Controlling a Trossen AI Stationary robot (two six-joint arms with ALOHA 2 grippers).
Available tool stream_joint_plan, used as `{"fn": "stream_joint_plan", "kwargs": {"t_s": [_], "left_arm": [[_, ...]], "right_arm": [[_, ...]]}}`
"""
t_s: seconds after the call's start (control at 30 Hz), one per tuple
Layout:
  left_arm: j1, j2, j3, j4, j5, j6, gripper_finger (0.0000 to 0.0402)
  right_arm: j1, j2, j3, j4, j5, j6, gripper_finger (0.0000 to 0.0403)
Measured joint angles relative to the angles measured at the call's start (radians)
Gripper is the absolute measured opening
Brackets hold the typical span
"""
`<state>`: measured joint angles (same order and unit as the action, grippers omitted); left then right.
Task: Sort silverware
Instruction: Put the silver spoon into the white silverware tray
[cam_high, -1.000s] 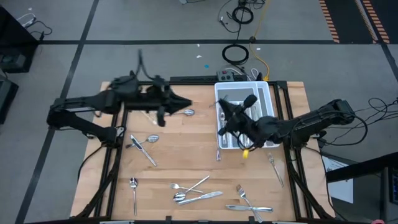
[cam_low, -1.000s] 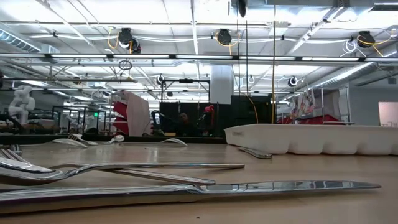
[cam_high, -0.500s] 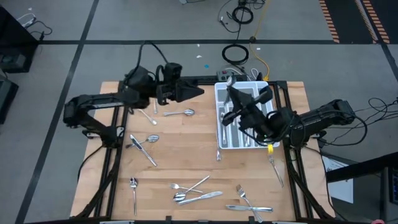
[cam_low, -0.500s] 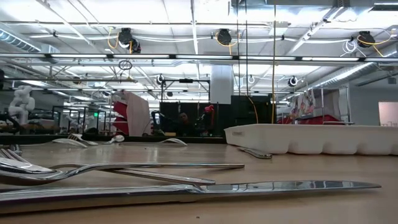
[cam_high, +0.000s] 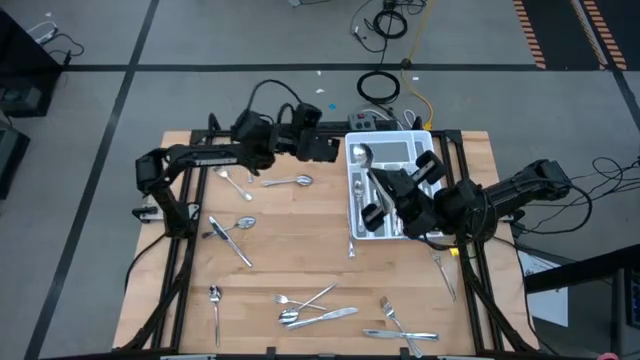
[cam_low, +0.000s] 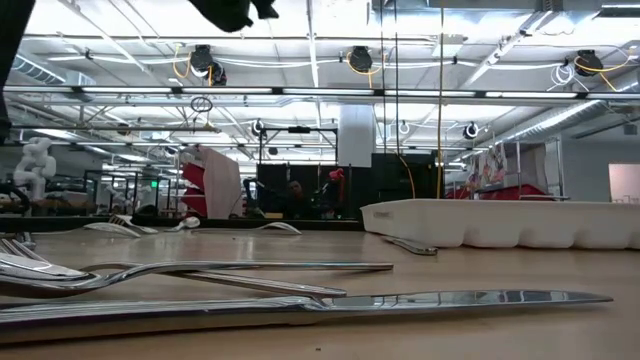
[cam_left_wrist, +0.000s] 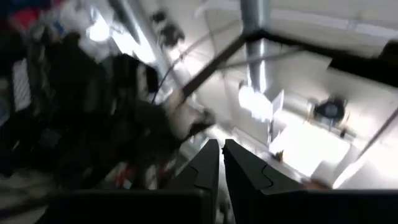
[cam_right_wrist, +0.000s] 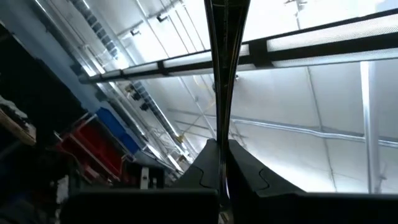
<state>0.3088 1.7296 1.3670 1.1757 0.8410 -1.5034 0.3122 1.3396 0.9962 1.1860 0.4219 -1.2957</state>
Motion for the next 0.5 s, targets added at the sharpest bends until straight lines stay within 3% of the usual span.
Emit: {"fn": "stream_joint_plan", "kwargs": {"t_s": [0.13, 0.37, 0.5], "left_arm": [[0.025, 0.021, 0.000, 0.000, 0.116, 0.053, 0.0032], [0.075, 0.037, 0.000, -0.016, 0.158, 0.265, 0.0034], [0.071, 0.036, 0.000, -0.012, 0.166, 0.339, 0.0064]], "right_arm": [[0.034, 0.000, 0.000, -0.001, -0.002, 0.001, 0.0000], [0.078, 0.000, 0.000, -0.001, 0.000, 0.035, 0.0000], [0.086, 0.000, 0.000, -0.018, 0.048, 0.052, 0.0000]]}}
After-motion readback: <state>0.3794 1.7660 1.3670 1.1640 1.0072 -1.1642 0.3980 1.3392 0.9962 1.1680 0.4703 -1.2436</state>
